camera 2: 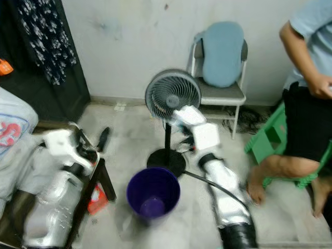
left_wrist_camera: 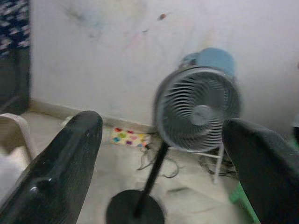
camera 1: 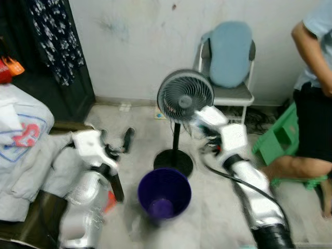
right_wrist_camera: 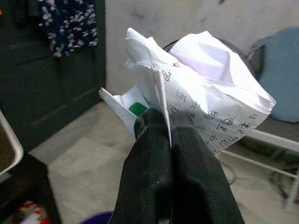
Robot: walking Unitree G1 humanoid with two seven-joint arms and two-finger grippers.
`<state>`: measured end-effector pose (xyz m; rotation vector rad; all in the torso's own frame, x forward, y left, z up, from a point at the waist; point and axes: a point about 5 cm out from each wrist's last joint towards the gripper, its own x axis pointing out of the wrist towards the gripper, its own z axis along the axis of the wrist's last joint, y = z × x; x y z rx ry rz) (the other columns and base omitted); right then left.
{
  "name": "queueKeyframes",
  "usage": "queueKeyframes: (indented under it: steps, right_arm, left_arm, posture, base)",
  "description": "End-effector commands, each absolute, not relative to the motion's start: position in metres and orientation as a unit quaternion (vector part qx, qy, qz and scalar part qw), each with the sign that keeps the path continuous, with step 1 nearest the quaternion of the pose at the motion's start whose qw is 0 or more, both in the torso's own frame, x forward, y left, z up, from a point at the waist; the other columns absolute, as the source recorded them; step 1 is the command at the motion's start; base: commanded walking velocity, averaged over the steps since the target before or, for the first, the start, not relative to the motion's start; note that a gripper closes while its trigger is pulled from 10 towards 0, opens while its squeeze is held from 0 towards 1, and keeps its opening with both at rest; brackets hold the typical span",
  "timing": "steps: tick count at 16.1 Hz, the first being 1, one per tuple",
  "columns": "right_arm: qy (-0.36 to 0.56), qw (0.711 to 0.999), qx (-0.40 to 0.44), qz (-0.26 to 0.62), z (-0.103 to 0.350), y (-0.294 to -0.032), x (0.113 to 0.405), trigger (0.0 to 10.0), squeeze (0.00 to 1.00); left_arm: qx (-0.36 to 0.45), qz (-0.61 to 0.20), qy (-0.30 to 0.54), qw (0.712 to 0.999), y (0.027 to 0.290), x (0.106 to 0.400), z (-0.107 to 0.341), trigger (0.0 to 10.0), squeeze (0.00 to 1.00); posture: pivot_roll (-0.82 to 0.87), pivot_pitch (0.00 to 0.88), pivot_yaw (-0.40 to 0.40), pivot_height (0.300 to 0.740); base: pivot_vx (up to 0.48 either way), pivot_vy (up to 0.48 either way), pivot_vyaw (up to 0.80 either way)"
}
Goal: Clean up the room
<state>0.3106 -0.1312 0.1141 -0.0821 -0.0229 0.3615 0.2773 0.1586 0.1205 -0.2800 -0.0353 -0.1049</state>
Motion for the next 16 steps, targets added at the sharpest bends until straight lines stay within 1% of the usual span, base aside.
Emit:
queueKeyframes:
  steps: [1,3,4,5,6,7,9,10,12,13,16]
  right_arm:
    - [-0.014,0.984,-0.043,0.173,0.118,-0.134,0.315,10.0,0.0]
    - [-0.01,0.984,-0.038,0.175,0.118,-0.128,0.319,10.0,0.0]
    - [-0.005,0.983,-0.037,0.178,0.116,-0.123,0.321,10.0,0.0]
    - [0.001,0.984,-0.04,0.175,0.114,-0.117,0.325,10.0,0.0]
    - [0.003,0.985,-0.046,0.168,0.113,-0.115,0.326,10.0,0.0]
    - [0.012,0.986,-0.062,0.154,0.11,-0.115,0.325,10.0,0.0]
    - [0.062,0.99,-0.107,0.075,0.095,-0.132,0.324,10.0,0.0]
    - [0.07,0.989,-0.116,0.061,0.092,-0.137,0.319,10.0,0.0]
    - [0.082,0.99,-0.1,0.049,0.087,-0.139,0.313,10.0,0.0]
    - [0.079,0.99,-0.104,0.048,0.088,-0.136,0.312,10.0,0.0]
    - [0.113,0.986,-0.115,0.042,0.08,-0.129,0.319,10.0,0.0]
  left_arm:
    - [-0.134,-0.049,-0.013,0.99,0.158,0.279,0.121,10.0,0.0]
    - [-0.115,-0.046,-0.011,0.992,0.167,0.279,0.121,10.0,0.0]
    - [-0.101,-0.042,-0.009,0.994,0.175,0.278,0.12,10.0,0.0]
    - [-0.068,-0.032,-0.001,0.997,0.196,0.274,0.118,10.0,0.0]
    - [-0.058,-0.022,0.002,0.998,0.207,0.27,0.117,10.0,0.0]
    - [-0.049,-0.011,0.009,0.999,0.218,0.265,0.114,10.0,0.0]
    - [-0.023,0.006,0.032,0.999,0.245,0.252,0.109,10.0,0.0]
    - [-0.018,0.002,0.038,0.999,0.25,0.246,0.108,10.0,0.0]
    - [-0.011,-0.043,0.054,0.998,0.251,0.234,0.107,10.0,0.0]
    - [-0.007,-0.078,0.068,0.995,0.246,0.225,0.106,10.0,0.0]
    - [-0.006,-0.112,0.08,0.99,0.238,0.212,0.108,10.0,0.0]
  posture:
    - [-0.04,0.0,-0.023,0.74]
    - [-0.04,0.0,-0.024,0.74]
    - [-0.03,0.0,-0.026,0.74]
    - [-0.01,0.011,-0.025,0.74]
    - [-0.01,0.021,-0.022,0.74]
    - [0.0,0.039,-0.017,0.74]
    - [0.01,0.083,0.007,0.74]
    - [0.01,0.099,0.016,0.74]
    - [0.02,0.124,0.031,0.74]
    - [0.03,0.138,0.036,0.74]
    - [0.05,0.162,0.043,0.74]
  base:
    - [0.0,0.0,0.0]
    - [0.0,0.0,0.0]
    - [0.0,0.0,0.0]
    - [0.0,0.0,0.0]
    - [0.0,0.0,0.0]
    - [0.0,0.0,0.0]
    - [0.0,0.0,0.0]
    - [0.0,0.0,0.0]
    - [0.0,0.0,0.0]
    - [0.0,0.0,0.0]
    - [0.0,0.0,0.0]
